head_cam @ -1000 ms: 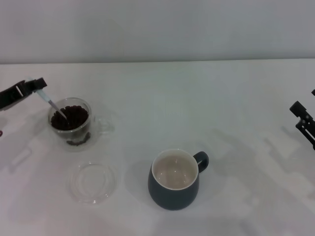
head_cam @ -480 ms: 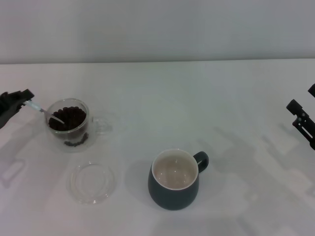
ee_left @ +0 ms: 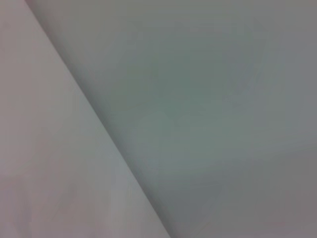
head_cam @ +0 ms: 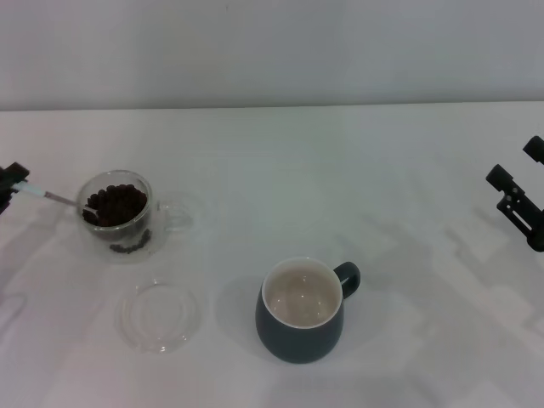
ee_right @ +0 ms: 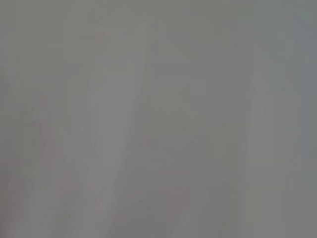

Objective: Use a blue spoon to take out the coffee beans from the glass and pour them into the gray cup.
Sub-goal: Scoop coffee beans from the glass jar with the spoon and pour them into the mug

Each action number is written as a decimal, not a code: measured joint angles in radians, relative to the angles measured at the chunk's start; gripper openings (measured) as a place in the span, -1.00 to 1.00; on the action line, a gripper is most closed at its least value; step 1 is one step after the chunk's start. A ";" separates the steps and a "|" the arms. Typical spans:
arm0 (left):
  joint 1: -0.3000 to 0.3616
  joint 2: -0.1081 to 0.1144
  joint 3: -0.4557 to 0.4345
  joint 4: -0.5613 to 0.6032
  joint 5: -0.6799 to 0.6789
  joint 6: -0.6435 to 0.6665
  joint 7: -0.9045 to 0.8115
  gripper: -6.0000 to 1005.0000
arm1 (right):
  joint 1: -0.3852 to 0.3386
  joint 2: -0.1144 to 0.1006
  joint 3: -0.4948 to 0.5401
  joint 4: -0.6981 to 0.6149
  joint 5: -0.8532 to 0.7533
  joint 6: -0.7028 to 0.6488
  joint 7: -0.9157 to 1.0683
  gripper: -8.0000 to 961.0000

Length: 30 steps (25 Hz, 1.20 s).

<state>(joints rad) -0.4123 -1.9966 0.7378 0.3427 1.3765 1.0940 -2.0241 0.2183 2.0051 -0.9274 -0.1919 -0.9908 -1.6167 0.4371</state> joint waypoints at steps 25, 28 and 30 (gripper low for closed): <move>0.044 0.013 0.000 0.014 -0.089 0.102 0.002 -0.72 | 0.004 0.000 -0.016 0.001 0.000 0.002 -0.009 0.29; 0.028 0.013 0.006 0.015 -0.081 0.105 0.001 -0.72 | 0.004 0.000 -0.016 -0.001 0.000 0.002 -0.009 0.29; 0.015 0.013 0.009 0.014 -0.074 0.109 0.000 -0.72 | 0.004 0.000 -0.016 -0.001 0.000 0.002 -0.009 0.29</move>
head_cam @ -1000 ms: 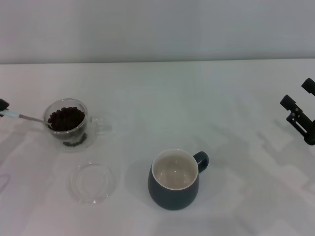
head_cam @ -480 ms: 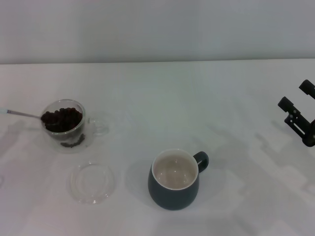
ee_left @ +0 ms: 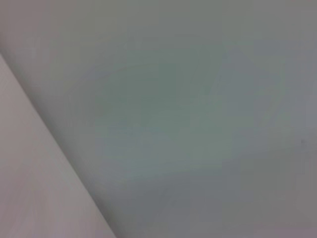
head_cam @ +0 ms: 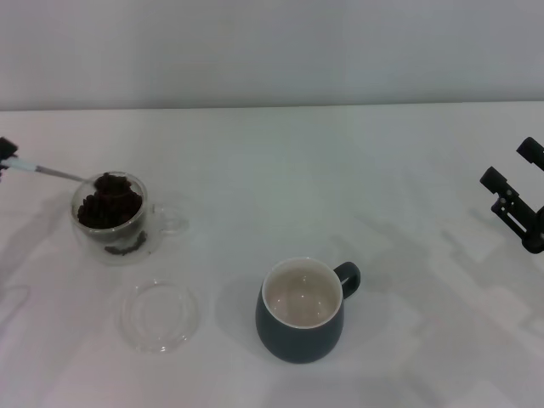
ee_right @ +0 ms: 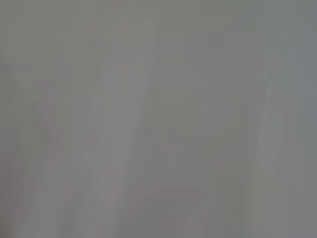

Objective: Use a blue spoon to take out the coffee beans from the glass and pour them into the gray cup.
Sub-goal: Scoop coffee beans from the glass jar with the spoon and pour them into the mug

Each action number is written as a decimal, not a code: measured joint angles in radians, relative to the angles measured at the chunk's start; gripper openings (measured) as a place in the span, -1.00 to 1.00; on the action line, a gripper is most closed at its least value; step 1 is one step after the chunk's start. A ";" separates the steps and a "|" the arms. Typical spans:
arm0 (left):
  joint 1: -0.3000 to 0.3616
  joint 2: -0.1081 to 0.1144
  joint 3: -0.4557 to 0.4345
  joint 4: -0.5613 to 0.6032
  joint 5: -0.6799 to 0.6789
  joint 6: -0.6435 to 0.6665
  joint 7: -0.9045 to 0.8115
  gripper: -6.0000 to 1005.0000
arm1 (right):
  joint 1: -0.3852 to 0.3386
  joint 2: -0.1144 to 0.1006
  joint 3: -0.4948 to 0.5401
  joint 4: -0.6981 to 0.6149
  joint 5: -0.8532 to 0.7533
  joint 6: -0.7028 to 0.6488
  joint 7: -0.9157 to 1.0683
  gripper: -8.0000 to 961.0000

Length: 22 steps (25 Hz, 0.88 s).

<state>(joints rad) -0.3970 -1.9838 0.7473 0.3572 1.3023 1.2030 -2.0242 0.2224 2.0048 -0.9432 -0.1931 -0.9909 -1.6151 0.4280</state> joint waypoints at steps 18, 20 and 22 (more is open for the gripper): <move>-0.098 -0.041 0.048 -0.011 0.056 0.092 -0.050 -0.72 | -0.001 0.000 0.009 0.006 0.005 0.015 -0.012 0.29; -0.102 -0.042 0.058 -0.011 0.056 0.095 -0.054 -0.72 | -0.001 0.001 0.010 0.008 0.007 0.017 -0.016 0.29; -0.118 -0.049 0.100 -0.012 0.057 0.100 -0.067 -0.72 | -0.002 0.002 0.010 0.008 0.007 0.017 -0.017 0.29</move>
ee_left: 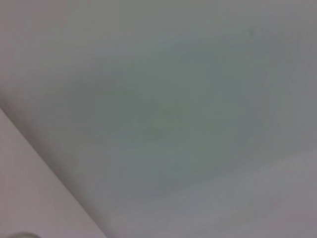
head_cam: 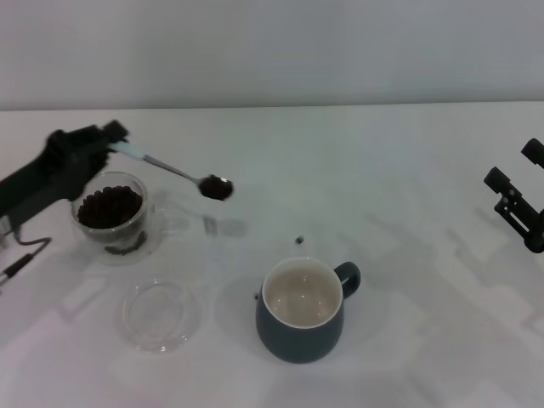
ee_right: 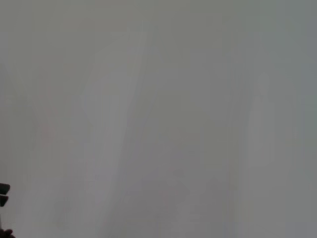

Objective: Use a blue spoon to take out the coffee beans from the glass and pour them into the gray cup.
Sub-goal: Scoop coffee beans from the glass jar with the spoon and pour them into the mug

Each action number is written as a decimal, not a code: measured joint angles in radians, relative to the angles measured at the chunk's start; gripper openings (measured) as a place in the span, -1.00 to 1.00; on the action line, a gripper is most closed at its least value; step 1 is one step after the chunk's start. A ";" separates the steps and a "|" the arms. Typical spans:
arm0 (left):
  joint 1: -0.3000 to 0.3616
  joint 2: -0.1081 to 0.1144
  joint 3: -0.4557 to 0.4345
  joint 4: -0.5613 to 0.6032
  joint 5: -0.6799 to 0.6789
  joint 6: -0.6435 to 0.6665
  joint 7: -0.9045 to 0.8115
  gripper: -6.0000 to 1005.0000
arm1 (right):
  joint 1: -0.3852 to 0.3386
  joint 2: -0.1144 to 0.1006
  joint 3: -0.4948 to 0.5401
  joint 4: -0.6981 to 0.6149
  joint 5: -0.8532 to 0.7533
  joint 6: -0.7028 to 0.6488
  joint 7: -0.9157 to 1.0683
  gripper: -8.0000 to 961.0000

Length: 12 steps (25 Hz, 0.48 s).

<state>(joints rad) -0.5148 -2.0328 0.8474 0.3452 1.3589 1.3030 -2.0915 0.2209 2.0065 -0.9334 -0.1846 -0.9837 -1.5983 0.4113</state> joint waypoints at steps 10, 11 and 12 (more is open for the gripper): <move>-0.036 -0.029 0.078 -0.001 0.014 0.009 -0.022 -0.72 | -0.004 0.000 0.000 0.000 -0.004 0.000 -0.002 0.29; -0.039 -0.030 0.083 -0.003 0.017 0.010 -0.023 -0.72 | -0.005 0.000 -0.001 0.001 -0.005 0.000 -0.003 0.29; -0.045 -0.032 0.090 -0.007 0.019 0.010 -0.024 -0.72 | -0.006 0.000 -0.001 0.001 -0.005 0.000 -0.006 0.29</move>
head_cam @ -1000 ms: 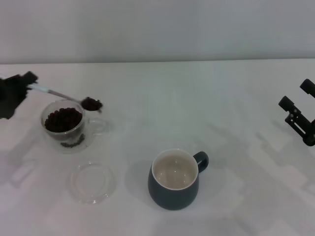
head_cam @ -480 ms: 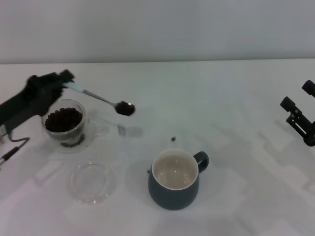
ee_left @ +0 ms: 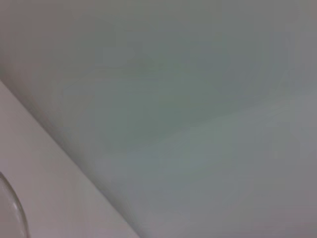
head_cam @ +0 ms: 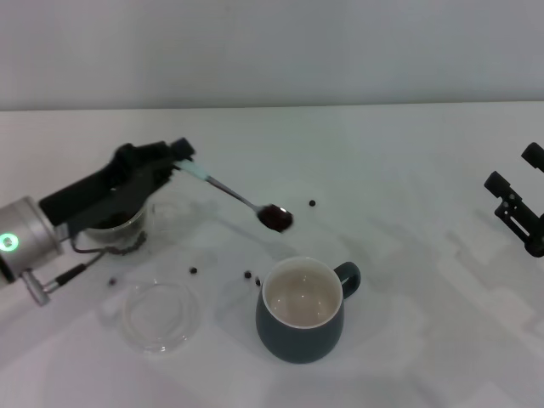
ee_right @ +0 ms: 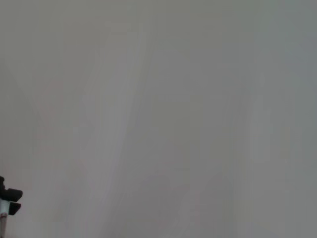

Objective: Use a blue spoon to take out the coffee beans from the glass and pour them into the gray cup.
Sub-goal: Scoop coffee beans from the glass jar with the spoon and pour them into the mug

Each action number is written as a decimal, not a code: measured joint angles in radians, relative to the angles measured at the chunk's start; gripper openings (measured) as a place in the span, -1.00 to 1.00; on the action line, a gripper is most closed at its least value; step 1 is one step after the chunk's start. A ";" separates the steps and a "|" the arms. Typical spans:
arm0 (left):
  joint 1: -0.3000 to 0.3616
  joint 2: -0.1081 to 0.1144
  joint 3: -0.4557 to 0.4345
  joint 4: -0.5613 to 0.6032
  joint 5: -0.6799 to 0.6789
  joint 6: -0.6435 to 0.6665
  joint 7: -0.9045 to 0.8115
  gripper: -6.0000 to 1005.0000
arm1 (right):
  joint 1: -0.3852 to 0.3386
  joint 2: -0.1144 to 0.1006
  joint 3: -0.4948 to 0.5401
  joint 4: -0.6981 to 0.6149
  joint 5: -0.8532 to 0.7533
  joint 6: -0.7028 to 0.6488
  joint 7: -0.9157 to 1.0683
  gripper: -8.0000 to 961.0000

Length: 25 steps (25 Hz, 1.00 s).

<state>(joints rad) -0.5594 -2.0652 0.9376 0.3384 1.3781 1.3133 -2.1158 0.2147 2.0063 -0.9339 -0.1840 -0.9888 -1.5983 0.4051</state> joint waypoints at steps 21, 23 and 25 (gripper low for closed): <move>-0.030 -0.003 0.080 0.000 0.019 -0.004 0.051 -0.72 | -0.020 -0.001 0.000 -0.001 0.000 0.001 -0.006 0.29; -0.029 0.000 0.078 0.013 0.029 -0.010 0.052 -0.72 | -0.020 -0.002 0.000 -0.003 0.000 0.002 -0.006 0.29; -0.028 0.003 0.078 0.020 0.034 -0.013 0.053 -0.72 | -0.020 -0.002 0.000 -0.004 0.001 0.003 -0.006 0.29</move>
<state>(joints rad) -0.5874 -2.0624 1.0161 0.3588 1.4117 1.3004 -2.0625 0.1949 2.0048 -0.9339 -0.1885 -0.9882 -1.5956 0.3988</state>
